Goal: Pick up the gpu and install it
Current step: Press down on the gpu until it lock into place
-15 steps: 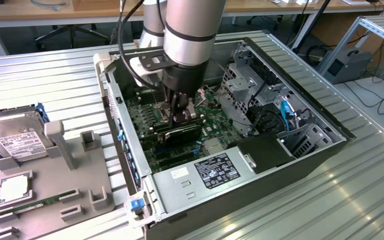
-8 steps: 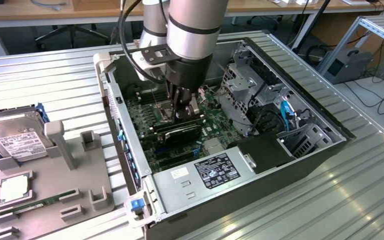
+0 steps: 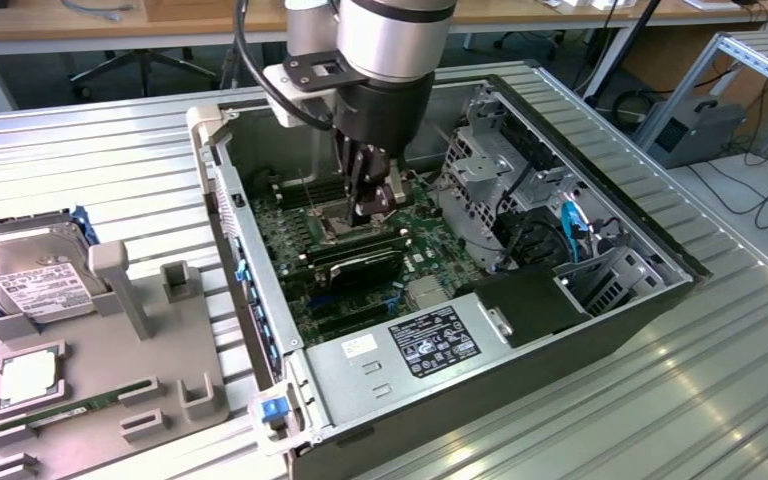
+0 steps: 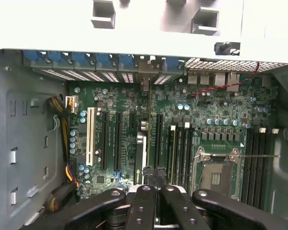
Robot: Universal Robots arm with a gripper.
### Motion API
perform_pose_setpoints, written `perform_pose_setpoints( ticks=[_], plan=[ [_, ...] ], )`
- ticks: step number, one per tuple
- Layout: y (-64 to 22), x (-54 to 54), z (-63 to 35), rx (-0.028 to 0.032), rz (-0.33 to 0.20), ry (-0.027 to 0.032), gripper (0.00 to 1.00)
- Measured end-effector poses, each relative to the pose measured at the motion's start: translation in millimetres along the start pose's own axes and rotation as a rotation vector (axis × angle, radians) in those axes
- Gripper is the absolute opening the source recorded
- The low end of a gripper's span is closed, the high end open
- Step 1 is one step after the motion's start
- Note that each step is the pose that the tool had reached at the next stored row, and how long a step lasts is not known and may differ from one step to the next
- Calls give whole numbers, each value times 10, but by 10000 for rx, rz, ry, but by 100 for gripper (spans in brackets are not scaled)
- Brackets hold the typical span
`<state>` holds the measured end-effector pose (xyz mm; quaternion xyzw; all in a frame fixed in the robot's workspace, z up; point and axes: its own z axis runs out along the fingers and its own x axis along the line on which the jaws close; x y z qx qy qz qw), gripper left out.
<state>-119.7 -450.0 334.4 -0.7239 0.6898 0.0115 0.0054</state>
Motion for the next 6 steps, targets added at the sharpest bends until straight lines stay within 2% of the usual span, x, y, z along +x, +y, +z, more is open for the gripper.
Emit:
perform_pose_setpoints(
  ticks=[6],
  plan=[
    [0,0,0,1,0,-1,11]
  ],
)
